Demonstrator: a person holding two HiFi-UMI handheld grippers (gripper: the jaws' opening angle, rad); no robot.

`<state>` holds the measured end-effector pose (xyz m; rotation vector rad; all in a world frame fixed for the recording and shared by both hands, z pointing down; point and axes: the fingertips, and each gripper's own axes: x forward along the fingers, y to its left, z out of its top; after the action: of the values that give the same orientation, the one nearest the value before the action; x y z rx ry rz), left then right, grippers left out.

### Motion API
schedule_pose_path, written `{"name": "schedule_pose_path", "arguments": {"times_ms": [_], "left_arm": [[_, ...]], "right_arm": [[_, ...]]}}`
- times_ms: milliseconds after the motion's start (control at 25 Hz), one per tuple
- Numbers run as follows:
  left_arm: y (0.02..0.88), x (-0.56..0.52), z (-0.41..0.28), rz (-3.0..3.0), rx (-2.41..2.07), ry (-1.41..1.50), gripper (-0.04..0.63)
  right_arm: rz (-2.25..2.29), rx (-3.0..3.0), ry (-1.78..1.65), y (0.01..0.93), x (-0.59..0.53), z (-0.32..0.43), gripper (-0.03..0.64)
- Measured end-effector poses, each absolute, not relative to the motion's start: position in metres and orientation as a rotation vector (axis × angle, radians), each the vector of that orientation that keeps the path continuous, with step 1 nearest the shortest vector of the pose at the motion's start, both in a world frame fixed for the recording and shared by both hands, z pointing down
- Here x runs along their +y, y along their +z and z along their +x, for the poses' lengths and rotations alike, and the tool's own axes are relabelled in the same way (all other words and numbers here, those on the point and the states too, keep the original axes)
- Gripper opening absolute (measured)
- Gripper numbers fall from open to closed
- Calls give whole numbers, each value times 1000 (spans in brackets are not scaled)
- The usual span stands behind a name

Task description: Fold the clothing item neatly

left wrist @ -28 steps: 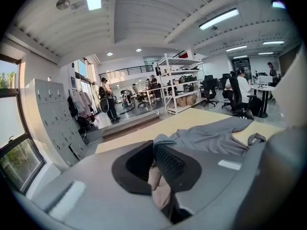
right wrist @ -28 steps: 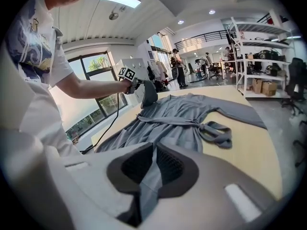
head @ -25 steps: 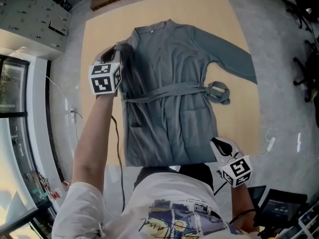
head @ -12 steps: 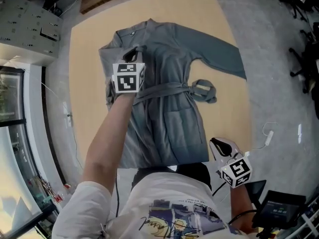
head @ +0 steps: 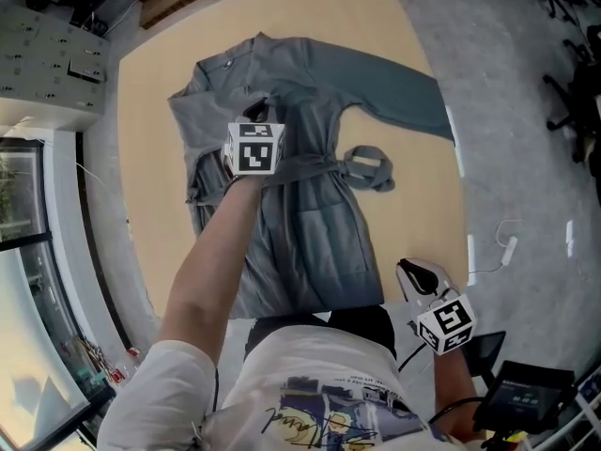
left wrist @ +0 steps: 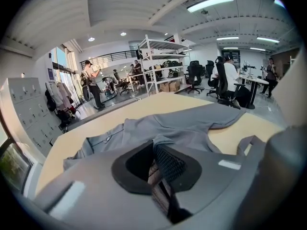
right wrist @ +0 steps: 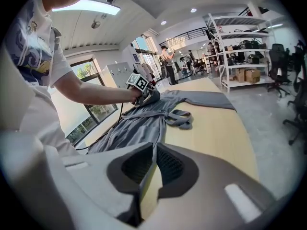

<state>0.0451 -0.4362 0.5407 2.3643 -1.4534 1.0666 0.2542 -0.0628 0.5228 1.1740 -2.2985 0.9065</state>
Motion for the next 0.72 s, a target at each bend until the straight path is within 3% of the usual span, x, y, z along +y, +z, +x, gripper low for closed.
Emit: {"name": "schedule_pose_path", "arguments": {"times_ms": [720], "left_arm": [[577, -426, 49, 2287, -1399, 1346, 104]], "right_arm": [[1198, -2295, 906, 529, -63, 270, 17]]}}
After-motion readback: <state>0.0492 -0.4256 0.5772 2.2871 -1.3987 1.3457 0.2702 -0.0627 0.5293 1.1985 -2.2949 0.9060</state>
